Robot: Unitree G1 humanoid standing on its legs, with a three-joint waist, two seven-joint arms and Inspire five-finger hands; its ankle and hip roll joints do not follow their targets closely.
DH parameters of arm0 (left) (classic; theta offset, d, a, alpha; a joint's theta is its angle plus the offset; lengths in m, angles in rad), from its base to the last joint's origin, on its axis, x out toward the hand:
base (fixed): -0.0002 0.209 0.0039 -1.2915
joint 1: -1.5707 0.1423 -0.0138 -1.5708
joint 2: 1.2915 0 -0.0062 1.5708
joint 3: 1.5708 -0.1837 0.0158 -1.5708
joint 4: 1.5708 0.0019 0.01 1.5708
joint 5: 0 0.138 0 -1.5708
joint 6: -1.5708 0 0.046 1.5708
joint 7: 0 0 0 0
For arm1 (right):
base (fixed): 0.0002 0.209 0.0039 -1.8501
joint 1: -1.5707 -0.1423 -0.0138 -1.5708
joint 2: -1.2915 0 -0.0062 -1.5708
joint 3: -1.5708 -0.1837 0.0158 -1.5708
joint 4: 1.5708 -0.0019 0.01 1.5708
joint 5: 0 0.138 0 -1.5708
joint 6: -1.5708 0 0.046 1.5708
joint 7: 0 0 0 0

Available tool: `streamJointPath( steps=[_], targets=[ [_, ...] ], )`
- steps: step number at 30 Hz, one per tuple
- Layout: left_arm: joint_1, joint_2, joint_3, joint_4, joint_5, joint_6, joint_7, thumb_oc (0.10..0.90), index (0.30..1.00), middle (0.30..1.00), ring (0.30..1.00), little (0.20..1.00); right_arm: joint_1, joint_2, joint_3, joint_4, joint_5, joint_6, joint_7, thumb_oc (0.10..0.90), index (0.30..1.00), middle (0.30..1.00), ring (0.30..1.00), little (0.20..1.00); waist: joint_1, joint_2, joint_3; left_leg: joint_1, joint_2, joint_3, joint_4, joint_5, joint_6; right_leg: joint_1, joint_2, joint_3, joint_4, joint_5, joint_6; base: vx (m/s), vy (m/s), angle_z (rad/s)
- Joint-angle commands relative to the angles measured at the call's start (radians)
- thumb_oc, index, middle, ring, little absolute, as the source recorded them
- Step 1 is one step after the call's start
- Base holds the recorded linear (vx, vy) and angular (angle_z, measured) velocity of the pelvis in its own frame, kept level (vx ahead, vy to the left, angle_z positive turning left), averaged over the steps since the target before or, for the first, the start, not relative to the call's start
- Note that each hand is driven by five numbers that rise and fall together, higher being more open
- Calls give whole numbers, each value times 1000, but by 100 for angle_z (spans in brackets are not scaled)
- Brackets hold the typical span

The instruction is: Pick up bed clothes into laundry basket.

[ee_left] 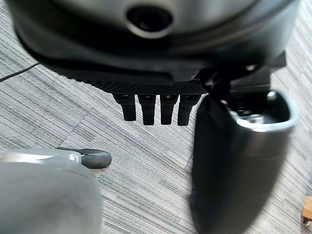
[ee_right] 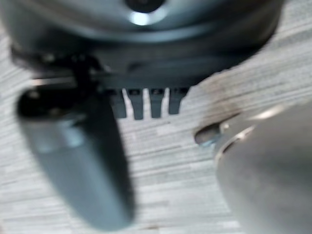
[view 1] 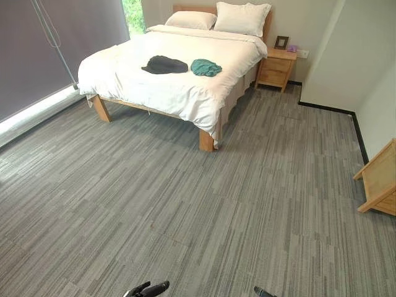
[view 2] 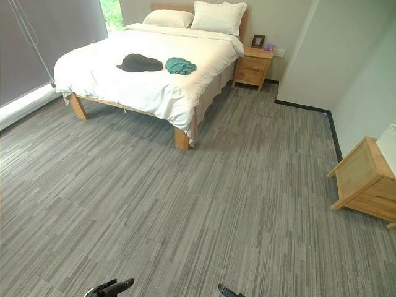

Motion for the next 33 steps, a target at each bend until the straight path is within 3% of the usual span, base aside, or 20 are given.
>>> streamJointPath(
  steps=[1, 5, 7, 8, 10, 11, 13, 15, 16, 20, 25, 26, 29, 33],
  targets=[
    [-57, 4, 27, 58, 38, -30, 5, 800, 900, 900, 900, 900, -10, -9, 1, 45, -25, -19, -1, 800, 900, 900, 900, 900, 19, -33, -3, 31, 49, -100, -79, -3, -96, 26, -104, 4, -105, 85, 141, 0, 0, 0],
    [-32, 8, 52, 30, -5, -59, 27, 800, 900, 900, 900, 900, -3, -1, -47, -75, 96, -75, -14, 800, 900, 900, 900, 900, 18, -37, -6, 36, 51, -95, -79, -8, -98, 29, -104, 6, -107, 84, 145, 25, 8, 0],
    [-55, 33, 12, -83, 7, -80, 53, 800, 900, 900, 900, 900, -32, -31, -6, -291, 51, -116, -37, 800, 900, 900, 900, 900, 14, -37, 1, 31, 51, -92, -79, -4, -100, 21, -104, 12, -105, 88, 148, -12, 10, -2],
    [-54, 33, 12, -85, 8, -79, 54, 800, 900, 900, 900, 900, -30, -30, -6, -296, 49, -114, -40, 800, 900, 900, 900, 900, 13, -37, 2, 32, 51, -92, -79, -4, -100, 22, -104, 12, -104, 87, 148, -39, 26, -4],
    [-75, 81, -48, -281, 35, -89, 71, 800, 900, 900, 900, 900, -47, -70, 39, -498, 49, -132, -34, 800, 900, 900, 900, 900, 11, -36, 10, 26, 51, -90, -79, 1, -102, 12, -104, 13, -99, 91, 150, -60, 21, -1],
    [-71, 145, -89, -488, 29, -104, 46, 800, 900, 900, 900, 900, -53, -110, 67, -683, 52, -139, 3, 800, 900, 900, 900, 900, 12, -36, 17, 18, 51, -90, -79, 5, -102, 4, -106, 12, -96, 95, 152, -61, 18, 4],
    [-69, 160, -84, -529, 8, -102, 43, 800, 900, 900, 900, 900, -62, -126, 73, -706, 40, -140, -6, 800, 900, 900, 900, 900, 15, -37, 19, 18, 51, -91, -79, 6, -102, 4, -107, 10, -95, 94, 153, -23, 8, 2],
    [-70, 178, -63, -672, -30, -107, 55, 800, 900, 900, 900, 900, -83, -148, 100, -846, 11, -134, 4, 800, 900, 900, 900, 900, 22, -39, 23, 13, 50, -95, -79, 8, -102, 0, -107, 6, -93, 95, 153, 0, 0, 0],
    [-51, 187, -46, -843, -23, -115, 71, 800, 900, 900, 900, 900, -72, -165, 104, -997, -57, -136, 2, 800, 900, 900, 900, 900, 26, -42, 27, 12, 49, -99, -79, 7, -99, 0, -109, 4, -93, 96, 152, 0, 0, 0],
    [-15, 176, -31, -1022, -30, -129, 66, 800, 900, 900, 900, 900, -35, -157, 113, -1157, -163, -137, 2, 800, 900, 900, 900, 900, 28, -46, 32, 11, 49, -100, -79, 4, -98, 1, -109, 0, -93, 94, 153, 0, 0, 0],
    [1, 112, -13, -1075, -118, -144, 70, 800, 900, 900, 900, 900, 29, -131, 128, -1232, -290, -131, -6, 800, 900, 900, 900, 900, 27, -51, 39, 9, 48, -100, -79, 0, -95, 4, -112, 4, -99, 91, 154, 42, 13, 0],
    [14, 115, -2, -1092, -92, -149, 77, 800, 900, 900, 900, 900, 45, -148, 124, -1257, -369, -137, -11, 800, 900, 900, 900, 900, 25, -52, 44, 5, 47, -99, -79, -2, -94, 1, -113, 8, -102, 92, 155, 35, 15, -2],
    [41, 156, -2, -1120, 21, -156, 71, 800, 900, 900, 900, 900, 67, -167, 108, -1242, -425, -138, -9, 800, 900, 900, 900, 900, 25, -54, 45, -1, 45, -95, -79, -6, -90, -6, -113, 14, -107, 94, 158, 43, 21, -1],
    [40, 137, 11, -1072, -9, -145, 105, 800, 900, 900, 900, 900, 58, -145, 97, -1206, -369, -134, -37, 800, 900, 900, 900, 900, 25, -58, 49, -14, 42, -84, -79, -7, -85, -26, -114, 27, -114, 104, 163, 42, 23, -3]
  ],
)
